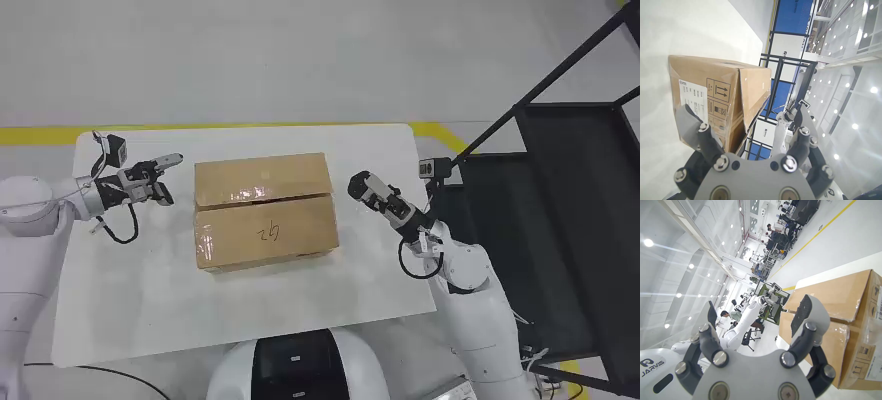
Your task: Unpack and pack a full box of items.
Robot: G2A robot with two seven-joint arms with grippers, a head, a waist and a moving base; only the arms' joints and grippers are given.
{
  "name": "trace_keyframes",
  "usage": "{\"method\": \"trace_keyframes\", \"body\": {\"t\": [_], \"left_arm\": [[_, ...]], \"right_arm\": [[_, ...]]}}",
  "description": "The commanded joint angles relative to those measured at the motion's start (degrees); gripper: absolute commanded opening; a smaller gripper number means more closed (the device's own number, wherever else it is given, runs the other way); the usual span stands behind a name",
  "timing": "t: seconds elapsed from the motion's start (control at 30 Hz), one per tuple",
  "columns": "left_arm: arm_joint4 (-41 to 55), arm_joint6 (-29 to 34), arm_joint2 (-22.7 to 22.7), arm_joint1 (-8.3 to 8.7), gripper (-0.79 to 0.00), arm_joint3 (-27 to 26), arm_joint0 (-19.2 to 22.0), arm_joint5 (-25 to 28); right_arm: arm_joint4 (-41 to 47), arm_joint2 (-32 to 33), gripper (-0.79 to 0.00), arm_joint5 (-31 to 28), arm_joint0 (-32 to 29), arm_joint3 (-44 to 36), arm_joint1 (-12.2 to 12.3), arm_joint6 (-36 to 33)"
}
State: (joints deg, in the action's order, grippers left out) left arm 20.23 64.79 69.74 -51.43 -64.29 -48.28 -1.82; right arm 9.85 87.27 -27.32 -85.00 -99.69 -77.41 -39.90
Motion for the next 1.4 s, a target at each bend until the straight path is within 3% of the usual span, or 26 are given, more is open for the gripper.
{"method": "trace_keyframes", "body": {"t": [0.0, 0.53, 0.6, 0.77, 0.93, 1.07, 1.37], "left_arm": [[0.0, 0.0, 0.0, 0.0, 0.0, 0.0, 0.0, 0.0], [0.0, 0.0, 0.0, 0.0, 0.0, 0.0, 0.0, 0.0], [0.18, -0.53, 0.15, 0.03, 0.0, -1.27, -1.05, 0.89], [2.33, 6.68, 2.55, 0.82, 0.0, -2.35, -3.02, 5.95], [0.94, 7.9, 4.76, 1.59, 0.0, -2.98, -4.41, 9.31], [3.38, 11.24, 6.07, 1.9, 0.0, -3.32, -5.4, 11.7], [3.38, 11.24, 6.07, 1.9, 0.0, -3.32, -5.4, 11.7]], "right_arm": [[0.0, 0.0, -0.001, 0.0, 0.0, 0.0, 0.0, 0.0], [-0.07, -0.1, 0.0, 0.71, -0.04, 0.37, 0.02, -0.16], [0.04, -0.45, 0.0, 5.13, 1.45, 1.46, 0.34, -3.27], [-0.87, 2.36, 0.0, 12.68, 5.3, 5.19, 1.86, -14.79], [-4.31, 4.16, 0.0, 14.34, 7.85, 8.56, 3.01, -19.45], [-7.13, 2.44, 0.0, 14.24, 10.24, 11.63, 3.26, -18.2], [-12.05, -5.12, 0.0, 11.23, 15.04, 18.54, 3.03, -15.07]]}}
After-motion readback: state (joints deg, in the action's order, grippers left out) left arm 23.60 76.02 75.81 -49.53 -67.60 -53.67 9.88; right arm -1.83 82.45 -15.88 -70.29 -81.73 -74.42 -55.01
